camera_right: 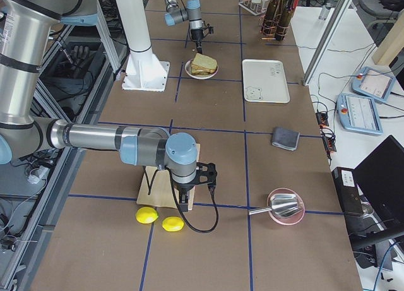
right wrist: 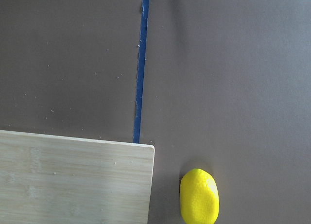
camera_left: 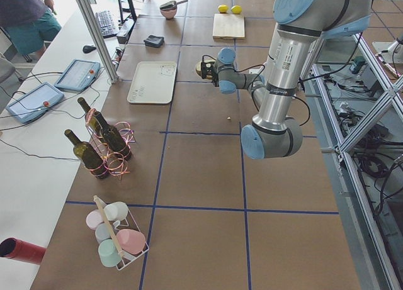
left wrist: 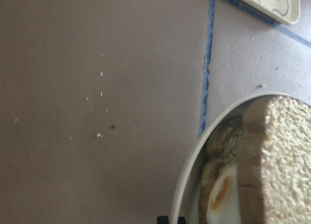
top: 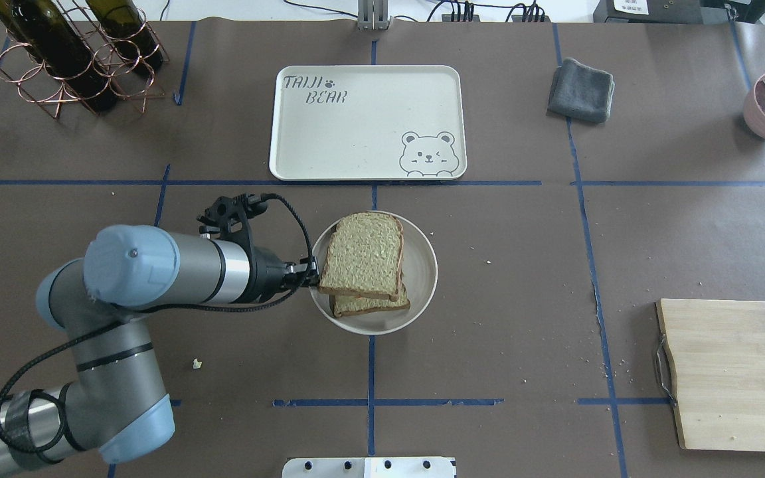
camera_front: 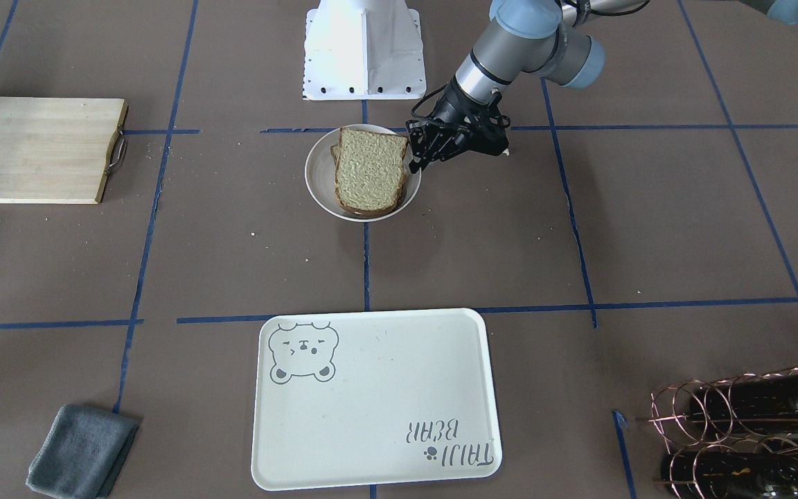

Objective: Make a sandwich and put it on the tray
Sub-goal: 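Carry the plate with the left gripper onto the white tray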

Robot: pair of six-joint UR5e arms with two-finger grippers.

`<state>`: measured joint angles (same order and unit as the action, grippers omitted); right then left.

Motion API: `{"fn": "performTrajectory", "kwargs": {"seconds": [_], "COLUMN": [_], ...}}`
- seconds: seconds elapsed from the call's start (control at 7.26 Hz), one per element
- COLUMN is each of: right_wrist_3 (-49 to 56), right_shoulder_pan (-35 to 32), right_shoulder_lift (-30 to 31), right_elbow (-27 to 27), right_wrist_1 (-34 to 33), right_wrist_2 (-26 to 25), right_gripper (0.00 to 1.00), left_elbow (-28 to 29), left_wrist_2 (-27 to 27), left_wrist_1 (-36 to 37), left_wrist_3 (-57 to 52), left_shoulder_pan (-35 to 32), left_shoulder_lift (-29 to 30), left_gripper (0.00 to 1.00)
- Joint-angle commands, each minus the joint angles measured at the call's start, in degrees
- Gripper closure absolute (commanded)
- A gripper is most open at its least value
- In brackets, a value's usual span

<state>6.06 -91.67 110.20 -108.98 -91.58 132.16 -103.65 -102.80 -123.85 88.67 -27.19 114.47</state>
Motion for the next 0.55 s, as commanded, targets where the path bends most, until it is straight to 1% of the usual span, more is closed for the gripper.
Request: {"fn": "performTrajectory", "kwargs": {"seconds": [0.0,0.14,0.28,0.41], "right_wrist_3": [0.0,0.0,0.0,0.0], "right_shoulder_pan": [0.0,0.0,0.0,0.0], "right_shoulder_lift": [0.2,0.2,0.3,0.3], "right_elbow": [-0.1,0.0,-0.2,-0.4], "right_wrist_1": [0.0,0.0,0.0,0.0], "right_wrist_2": [0.1,0.1,0.4,0.5], "right_gripper": [0.0,0.0,0.0,0.0], "left_elbow": [7.4,14.0,23.7,31.1], "left_wrist_2": [-1.2,-1.3,-1.4,-1.7], "left_wrist_1": [7.2,6.9,5.7,-0.9], "left_wrist_3": [-3.1,-3.5,-4.4,-4.1], "left_shoulder_pan": [-7.3,-10.0,-12.4,-14.2], "left_shoulder_lift": [9.3,14.3,21.0,23.9], "left_gripper": [1.0,1.0,1.0,1.0]}}
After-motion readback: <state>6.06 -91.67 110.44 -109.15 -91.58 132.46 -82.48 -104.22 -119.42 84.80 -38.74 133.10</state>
